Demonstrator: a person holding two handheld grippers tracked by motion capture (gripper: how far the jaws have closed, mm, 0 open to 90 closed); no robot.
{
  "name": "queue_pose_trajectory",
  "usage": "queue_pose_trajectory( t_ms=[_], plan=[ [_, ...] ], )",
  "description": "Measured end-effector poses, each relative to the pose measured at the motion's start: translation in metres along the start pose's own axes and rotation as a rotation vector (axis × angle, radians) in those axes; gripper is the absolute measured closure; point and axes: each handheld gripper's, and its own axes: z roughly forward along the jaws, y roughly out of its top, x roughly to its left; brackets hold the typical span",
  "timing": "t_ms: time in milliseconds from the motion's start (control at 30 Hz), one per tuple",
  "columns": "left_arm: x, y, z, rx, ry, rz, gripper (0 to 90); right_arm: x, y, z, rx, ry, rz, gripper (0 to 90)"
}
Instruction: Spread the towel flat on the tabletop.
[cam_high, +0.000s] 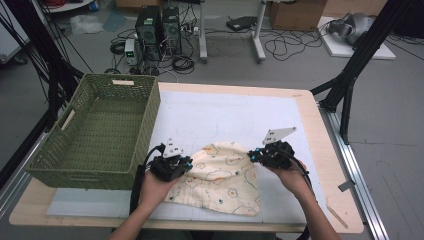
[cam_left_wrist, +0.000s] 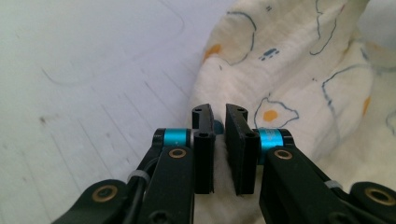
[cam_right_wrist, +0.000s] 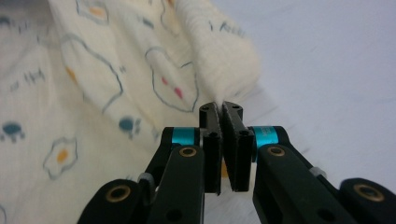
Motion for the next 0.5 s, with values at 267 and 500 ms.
queue_pose_trajectory(
  t_ms=[267, 500],
  plan=[
    [0.002, -0.007, -0.006, 0.027, -0.122, -0.021, 77.2, -0.002, -0.013, -0.002, 0.011, -0.003, 0.019, 87.0],
    [0.016, 0.021, -0.002, -0.068, -0.082, -0.053, 56.5, 0.002, -0.009, 0.001, 0.024, 0.015, -0.016, 87.0]
  ],
)
